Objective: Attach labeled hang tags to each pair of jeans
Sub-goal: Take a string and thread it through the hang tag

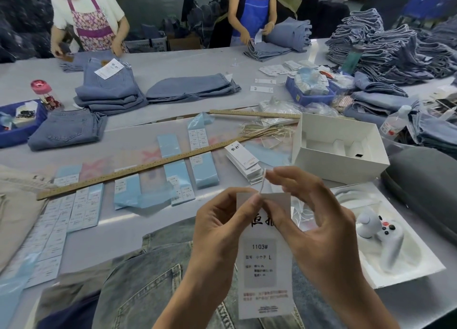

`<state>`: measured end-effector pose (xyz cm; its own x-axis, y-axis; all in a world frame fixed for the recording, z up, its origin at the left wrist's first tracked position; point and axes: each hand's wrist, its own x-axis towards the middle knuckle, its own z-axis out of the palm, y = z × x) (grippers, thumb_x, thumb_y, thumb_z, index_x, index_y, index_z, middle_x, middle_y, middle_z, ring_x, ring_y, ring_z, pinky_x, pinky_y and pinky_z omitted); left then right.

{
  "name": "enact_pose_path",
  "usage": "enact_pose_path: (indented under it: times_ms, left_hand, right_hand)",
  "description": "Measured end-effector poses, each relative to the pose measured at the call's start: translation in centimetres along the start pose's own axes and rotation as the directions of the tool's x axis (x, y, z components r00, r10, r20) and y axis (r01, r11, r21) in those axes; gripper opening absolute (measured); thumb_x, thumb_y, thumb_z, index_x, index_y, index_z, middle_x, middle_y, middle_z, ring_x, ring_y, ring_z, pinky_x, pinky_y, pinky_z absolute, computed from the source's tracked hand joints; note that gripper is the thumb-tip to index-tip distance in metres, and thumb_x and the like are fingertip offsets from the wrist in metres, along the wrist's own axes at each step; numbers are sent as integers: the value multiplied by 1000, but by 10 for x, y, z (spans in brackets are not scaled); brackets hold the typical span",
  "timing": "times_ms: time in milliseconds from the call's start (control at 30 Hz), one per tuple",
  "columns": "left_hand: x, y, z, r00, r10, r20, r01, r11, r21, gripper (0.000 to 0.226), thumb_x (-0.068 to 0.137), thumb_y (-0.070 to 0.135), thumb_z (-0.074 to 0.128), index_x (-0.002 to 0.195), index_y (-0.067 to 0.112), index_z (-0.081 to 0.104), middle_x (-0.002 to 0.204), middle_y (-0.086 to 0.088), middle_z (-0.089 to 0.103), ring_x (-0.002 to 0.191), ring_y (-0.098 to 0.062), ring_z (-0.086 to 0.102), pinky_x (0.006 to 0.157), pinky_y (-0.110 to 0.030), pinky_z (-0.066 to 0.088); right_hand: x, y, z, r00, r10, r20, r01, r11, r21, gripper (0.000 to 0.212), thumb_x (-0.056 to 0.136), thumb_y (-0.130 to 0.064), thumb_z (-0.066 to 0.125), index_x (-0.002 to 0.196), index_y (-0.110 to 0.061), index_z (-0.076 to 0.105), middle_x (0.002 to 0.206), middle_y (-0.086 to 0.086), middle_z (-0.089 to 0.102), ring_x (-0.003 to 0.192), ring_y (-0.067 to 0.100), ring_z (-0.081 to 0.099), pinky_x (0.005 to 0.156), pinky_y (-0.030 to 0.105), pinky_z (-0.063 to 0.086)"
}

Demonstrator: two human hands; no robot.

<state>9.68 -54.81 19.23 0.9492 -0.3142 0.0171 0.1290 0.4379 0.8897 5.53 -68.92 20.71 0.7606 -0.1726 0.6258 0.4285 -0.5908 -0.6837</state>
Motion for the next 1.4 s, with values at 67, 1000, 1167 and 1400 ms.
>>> enact_pose_path:
  times_ms: [67, 1000, 1167, 1400]
  left_hand:
    - [0, -1, -2, 1000, -14, -14, 14, 1000, -17, 29, 78, 33, 80, 92, 8, 74, 87, -13, 71, 77, -26, 67, 70, -35, 57]
    - [0, 7, -22, 985, 174, 8, -174, 977, 123, 21, 68, 8, 91, 82, 14, 77, 79, -6, 74, 70, -14, 69, 64, -22, 55]
    - [0, 7, -28, 997, 61, 56, -55, 994, -99, 23, 63, 8, 86, 83, 13, 77, 83, -7, 71, 73, -16, 66, 68, -27, 55]
    - [1, 9, -38, 1000, 15, 16, -9, 952, -305, 35, 61, 17, 96, 89, 12, 77, 86, -7, 72, 74, -15, 69, 64, -24, 56]
  right_hand:
    - [2, 0, -1, 996, 89, 24, -90, 995, 47, 41, 84, -21, 79, 122, -21, 64, 115, -9, 71, 109, 14, 68, 88, 33, 58]
    - [4, 7, -10, 929, 258, 266, -344, 865, 365, 21, 85, -12, 71, 97, -28, 77, 90, 1, 72, 86, 14, 68, 76, 25, 59]
    - [2, 7, -9, 917, 280, 284, -381, 827, 414, 21, 83, -10, 71, 96, -25, 77, 90, 5, 72, 87, 17, 68, 77, 24, 59]
    - [-3, 8, -9, 902, 321, 287, -419, 808, 413, 21, 82, -9, 70, 96, -23, 77, 89, 5, 73, 86, 15, 68, 77, 19, 56]
